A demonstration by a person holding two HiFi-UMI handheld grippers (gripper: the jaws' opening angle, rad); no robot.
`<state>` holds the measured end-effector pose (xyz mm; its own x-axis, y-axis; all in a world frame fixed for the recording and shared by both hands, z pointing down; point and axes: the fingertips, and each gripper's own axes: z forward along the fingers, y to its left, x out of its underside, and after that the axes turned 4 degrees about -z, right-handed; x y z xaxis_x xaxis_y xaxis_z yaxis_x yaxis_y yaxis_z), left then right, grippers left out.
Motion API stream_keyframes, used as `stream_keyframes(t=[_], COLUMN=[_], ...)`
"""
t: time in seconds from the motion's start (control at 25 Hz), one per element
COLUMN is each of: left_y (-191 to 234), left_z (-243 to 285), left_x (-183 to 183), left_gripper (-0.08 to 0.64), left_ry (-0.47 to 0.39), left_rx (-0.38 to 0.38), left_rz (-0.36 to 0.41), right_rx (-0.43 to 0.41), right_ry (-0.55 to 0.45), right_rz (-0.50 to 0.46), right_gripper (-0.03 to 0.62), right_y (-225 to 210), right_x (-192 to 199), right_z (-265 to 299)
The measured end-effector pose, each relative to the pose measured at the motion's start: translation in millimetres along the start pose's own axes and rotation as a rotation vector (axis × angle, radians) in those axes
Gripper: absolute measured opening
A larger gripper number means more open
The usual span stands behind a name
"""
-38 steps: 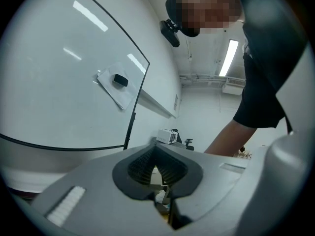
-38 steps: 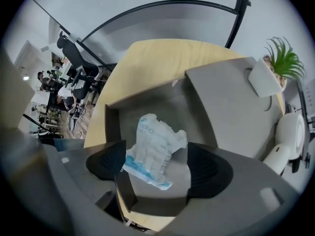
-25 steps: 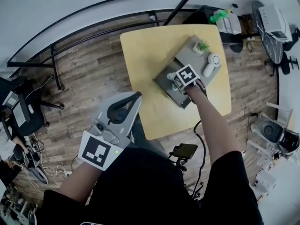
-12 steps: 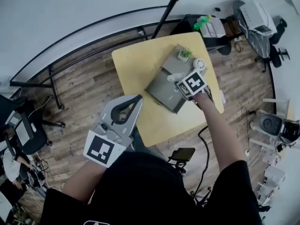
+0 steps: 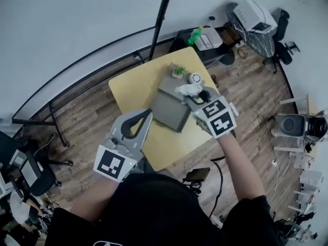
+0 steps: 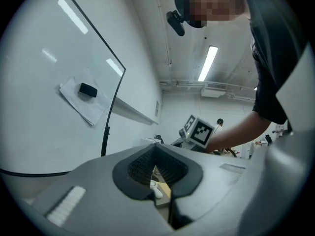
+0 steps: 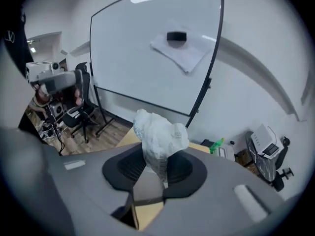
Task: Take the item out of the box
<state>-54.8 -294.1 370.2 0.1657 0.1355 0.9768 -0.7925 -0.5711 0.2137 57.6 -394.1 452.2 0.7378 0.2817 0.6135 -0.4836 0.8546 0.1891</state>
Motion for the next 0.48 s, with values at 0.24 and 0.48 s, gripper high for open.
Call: stream_keyframes(t=[0.24,0.48], left_y=[-21.2,-35.4], left_z=[21.8,35.6], left_x=[-22.1,-42.3], left_gripper=[-0.002,-0.002], left_ry=[-0.021,-0.05], left_rx=[0.051,0.084], left_rz=[0.045,0.075], right_rx=[0.196,0.345], right_ry=[-0.27,-0.478], right_rz=[0.031,0.122], right_gripper=[0.106,0.106], right_y=[-6.5,-7.3], right_x=[-28.1,-31.0], right_z=[-77.6,-139.6])
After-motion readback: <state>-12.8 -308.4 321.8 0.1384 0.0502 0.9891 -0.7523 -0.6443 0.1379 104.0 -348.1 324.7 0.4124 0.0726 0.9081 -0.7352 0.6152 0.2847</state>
